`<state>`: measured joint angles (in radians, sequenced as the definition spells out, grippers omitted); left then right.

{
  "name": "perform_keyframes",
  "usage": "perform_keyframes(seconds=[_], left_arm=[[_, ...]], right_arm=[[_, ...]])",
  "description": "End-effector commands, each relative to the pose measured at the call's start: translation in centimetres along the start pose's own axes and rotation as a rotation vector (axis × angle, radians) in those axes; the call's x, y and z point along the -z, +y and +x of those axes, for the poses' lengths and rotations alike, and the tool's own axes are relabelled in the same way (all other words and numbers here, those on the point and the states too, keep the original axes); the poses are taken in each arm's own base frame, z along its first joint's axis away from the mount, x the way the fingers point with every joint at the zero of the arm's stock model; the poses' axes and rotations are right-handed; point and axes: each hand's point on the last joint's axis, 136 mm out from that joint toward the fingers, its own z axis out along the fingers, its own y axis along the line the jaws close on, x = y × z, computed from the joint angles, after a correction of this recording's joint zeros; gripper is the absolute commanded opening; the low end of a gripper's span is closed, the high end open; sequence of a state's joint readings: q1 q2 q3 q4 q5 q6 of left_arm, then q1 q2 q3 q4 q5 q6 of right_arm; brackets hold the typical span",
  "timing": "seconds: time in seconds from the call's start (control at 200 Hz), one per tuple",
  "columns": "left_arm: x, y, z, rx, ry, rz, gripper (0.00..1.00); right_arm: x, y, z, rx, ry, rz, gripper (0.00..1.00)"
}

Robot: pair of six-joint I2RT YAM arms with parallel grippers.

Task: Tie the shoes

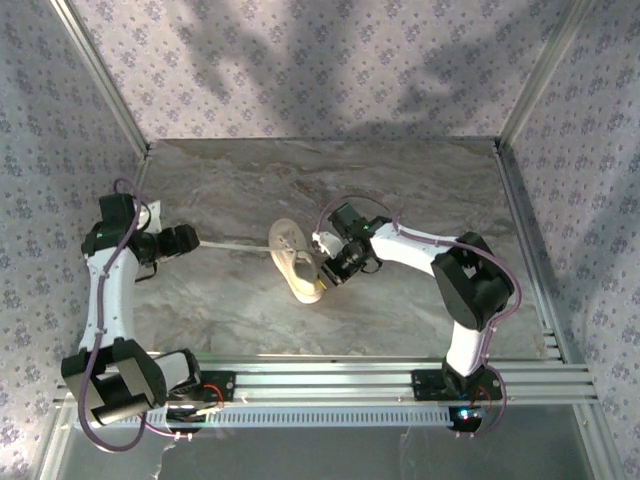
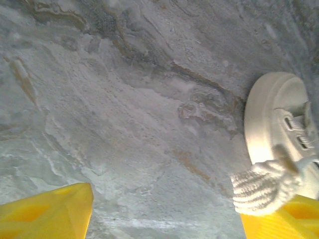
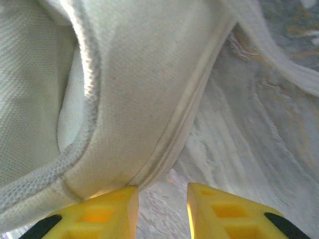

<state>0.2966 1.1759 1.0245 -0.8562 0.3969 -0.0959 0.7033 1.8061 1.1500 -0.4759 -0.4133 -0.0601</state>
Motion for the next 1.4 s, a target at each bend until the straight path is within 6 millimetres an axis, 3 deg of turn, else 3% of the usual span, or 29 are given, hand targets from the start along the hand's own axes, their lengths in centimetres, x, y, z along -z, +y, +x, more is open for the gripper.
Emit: perform_keyframes(seconds=[0.0,0.235,0.345,0.41,0.645,0.815,1.009,1.094,1.184,1.239,1.394], left_arm=[[0.4,-1.9,0.5,0.049,0.029,0.113,0.74],[-0.4,-1.9,1.2,0.075,0.043,0.140,0.72],[-0.7,-1.9,1.4,0.084,0.032,0.151,0.72],[-0.7,-2.0,1.5,0.087,0.028,0.156,0.72],[-0.4,-2.4,1.3,0.102,0.013,0.179,0.71],[0.2,-3.2,1.0,0.112,0.008,0.212,0.70],[0.8,-3.6,0.7,0.110,-0.001,0.219,0.70],[1.0,-3.7,0.6,0.109,-0.003,0.221,0.70],[1.1,-3.7,0.6,0.105,-0.004,0.218,0.70],[1.2,-3.6,0.6,0.100,-0.005,0.210,0.70],[1.6,-2.6,0.4,0.089,-0.021,0.160,0.73]], right_arm=[[-0.1,1.8,0.3,0.017,-0.018,-0.015,0.33],[5.2,0.1,-2.8,0.062,-0.188,0.198,0.38],[6.9,0.6,-5.3,0.141,-0.227,0.239,0.41],[7.5,1.9,-8.0,0.215,-0.253,0.214,0.43],[2.6,7.5,-14.3,0.494,-0.266,0.054,0.55],[-2.0,7.4,-15.8,0.574,-0.185,0.025,0.58],[-4.8,6.5,-15.6,0.595,-0.104,0.009,0.59],[-5.4,5.4,-15.5,0.582,-0.088,0.048,0.49],[-5.1,4.0,-15.5,0.537,-0.091,0.096,0.16],[-4.4,3.5,-16.3,0.512,-0.144,0.118,0.02],[-1.5,2.6,-17.4,0.353,-0.317,0.052,0.00]])
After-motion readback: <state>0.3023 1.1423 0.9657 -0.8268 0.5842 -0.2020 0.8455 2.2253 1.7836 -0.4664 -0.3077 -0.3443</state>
